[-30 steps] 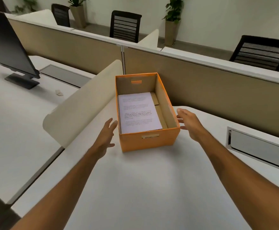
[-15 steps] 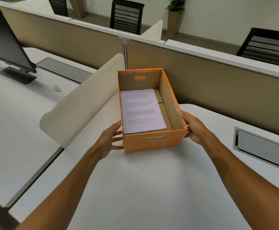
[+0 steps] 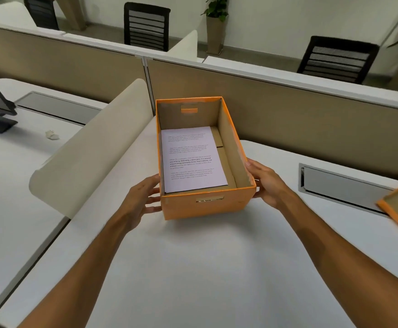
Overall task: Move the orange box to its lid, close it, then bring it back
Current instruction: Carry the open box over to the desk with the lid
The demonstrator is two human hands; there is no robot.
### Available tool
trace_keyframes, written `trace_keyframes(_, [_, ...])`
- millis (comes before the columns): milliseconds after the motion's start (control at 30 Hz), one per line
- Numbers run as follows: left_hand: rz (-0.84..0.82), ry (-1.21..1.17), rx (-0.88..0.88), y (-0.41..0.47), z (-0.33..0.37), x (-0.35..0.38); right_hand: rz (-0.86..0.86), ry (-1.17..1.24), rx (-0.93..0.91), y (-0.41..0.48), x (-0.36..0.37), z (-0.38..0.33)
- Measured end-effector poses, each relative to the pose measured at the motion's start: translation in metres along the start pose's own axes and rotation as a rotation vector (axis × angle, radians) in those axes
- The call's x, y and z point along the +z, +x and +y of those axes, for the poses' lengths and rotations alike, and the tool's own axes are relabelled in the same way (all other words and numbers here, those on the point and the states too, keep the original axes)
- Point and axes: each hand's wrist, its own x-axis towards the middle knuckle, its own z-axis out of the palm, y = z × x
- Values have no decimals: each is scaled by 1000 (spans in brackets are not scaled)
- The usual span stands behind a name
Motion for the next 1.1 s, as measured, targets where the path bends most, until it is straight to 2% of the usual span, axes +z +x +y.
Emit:
trace_keyframes(367, [-50, 130, 111, -70, -7, 79, 116, 70, -56, -123, -75, 42])
trace_keyframes(767, [-130, 198, 116, -210, -72, 177, 216, 127, -52, -301, -150, 131])
trace_keyframes(1100, [-160, 216, 104, -294, -120, 225, 295, 190, -30, -409, -174, 192])
